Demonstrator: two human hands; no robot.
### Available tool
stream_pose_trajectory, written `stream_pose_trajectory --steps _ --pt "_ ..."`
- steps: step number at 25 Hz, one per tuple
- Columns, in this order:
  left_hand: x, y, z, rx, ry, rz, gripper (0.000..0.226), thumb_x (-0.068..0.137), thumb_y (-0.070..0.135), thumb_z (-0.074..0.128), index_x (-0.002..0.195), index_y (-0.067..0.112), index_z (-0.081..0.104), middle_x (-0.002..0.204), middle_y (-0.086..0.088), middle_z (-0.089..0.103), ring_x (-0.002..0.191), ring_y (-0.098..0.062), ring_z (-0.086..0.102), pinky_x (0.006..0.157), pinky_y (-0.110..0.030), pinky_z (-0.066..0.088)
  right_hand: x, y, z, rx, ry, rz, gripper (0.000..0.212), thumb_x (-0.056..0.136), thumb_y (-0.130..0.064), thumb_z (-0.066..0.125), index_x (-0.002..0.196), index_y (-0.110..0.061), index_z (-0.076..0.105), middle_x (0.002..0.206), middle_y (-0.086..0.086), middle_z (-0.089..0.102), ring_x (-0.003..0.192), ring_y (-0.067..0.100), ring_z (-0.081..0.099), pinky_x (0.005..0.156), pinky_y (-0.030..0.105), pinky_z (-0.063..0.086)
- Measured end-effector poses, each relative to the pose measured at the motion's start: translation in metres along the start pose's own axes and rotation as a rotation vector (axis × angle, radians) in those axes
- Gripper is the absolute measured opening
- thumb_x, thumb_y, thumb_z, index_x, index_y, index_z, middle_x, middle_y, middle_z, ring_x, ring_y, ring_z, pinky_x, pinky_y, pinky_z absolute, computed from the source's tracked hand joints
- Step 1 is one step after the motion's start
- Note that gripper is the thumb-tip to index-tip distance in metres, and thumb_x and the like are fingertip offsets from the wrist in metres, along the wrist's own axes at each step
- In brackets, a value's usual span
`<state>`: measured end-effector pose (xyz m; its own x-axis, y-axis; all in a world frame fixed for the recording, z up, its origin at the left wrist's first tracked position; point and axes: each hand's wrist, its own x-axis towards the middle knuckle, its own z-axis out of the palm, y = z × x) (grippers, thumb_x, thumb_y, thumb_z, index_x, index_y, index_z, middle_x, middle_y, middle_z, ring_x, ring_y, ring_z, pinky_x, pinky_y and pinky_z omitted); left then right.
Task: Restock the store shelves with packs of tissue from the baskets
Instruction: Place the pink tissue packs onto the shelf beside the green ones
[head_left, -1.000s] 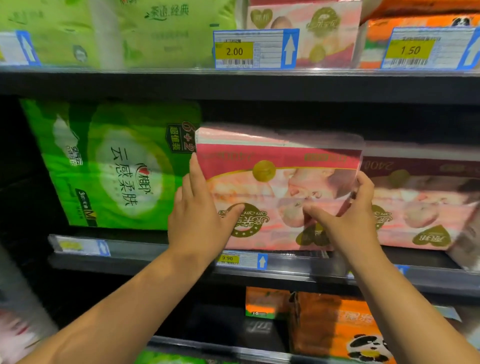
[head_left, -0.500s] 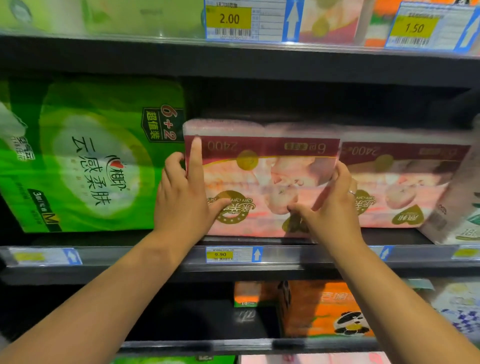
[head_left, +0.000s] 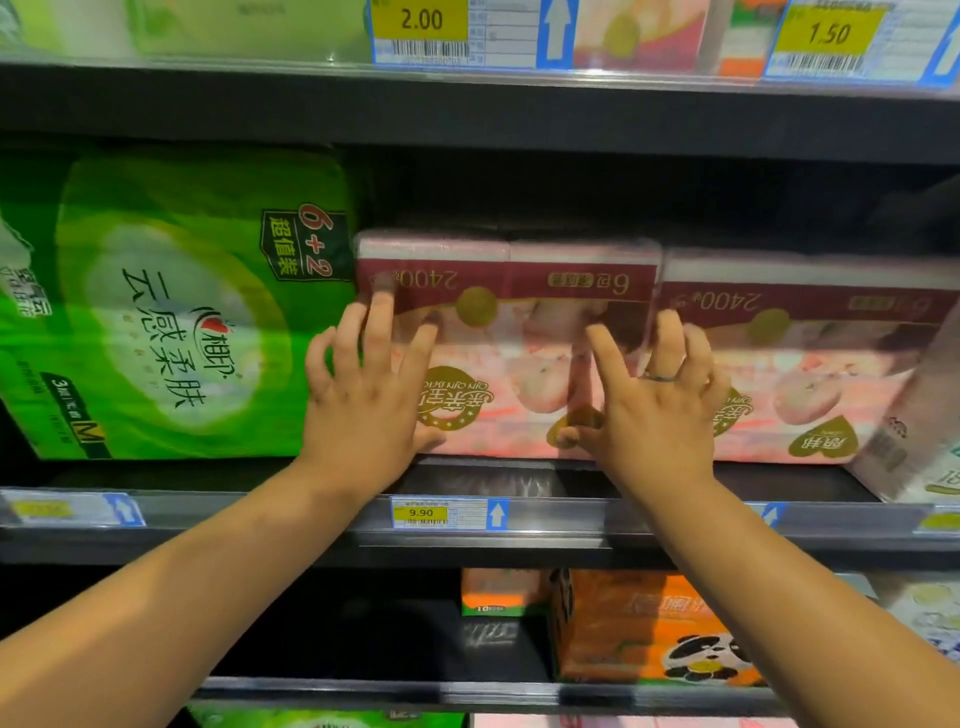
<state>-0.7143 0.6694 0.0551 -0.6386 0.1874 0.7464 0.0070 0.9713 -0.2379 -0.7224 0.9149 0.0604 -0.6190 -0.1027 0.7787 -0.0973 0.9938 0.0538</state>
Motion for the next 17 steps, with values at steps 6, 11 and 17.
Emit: stream_pose_trajectory --steps 6,11,17 --pt "0.024 -0.004 0.001 0.065 -0.087 0.213 0.104 0.041 0.063 0.085 0.126 0.017 0.046 0.129 -0.020 0.048 0.123 -0.038 0.039 0.104 -0.047 0.026 0.010 -0.004 0.021 -0.195 -0.040 -0.275 0.100 0.042 -0.033 0.091 0.131 -0.022 0.048 0.116 0.021 0.048 0.107 0.036 0.037 0.099 0.055 0.021" --pt "0.042 0.004 0.001 0.100 -0.251 0.179 0.099 0.058 0.059 0.079 0.142 0.024 0.039 0.143 -0.019 0.045 0.138 -0.038 0.032 0.105 -0.047 0.035 0.027 -0.015 0.016 -0.218 -0.174 -0.390 0.064 0.054 -0.020 0.084 0.111 -0.021 0.055 0.096 0.012 0.058 0.083 0.031 0.049 0.073 0.040 0.031" --pt "0.061 0.007 0.029 0.117 -0.210 0.290 0.046 0.059 0.022 0.077 0.100 0.011 0.060 0.102 -0.015 0.060 0.086 -0.034 0.056 0.057 -0.033 0.045 0.053 -0.025 0.026 -0.072 -0.542 -0.371 0.046 0.090 -0.013 0.051 0.135 -0.020 0.041 0.141 0.015 0.040 0.126 0.037 0.045 0.078 0.040 0.046"
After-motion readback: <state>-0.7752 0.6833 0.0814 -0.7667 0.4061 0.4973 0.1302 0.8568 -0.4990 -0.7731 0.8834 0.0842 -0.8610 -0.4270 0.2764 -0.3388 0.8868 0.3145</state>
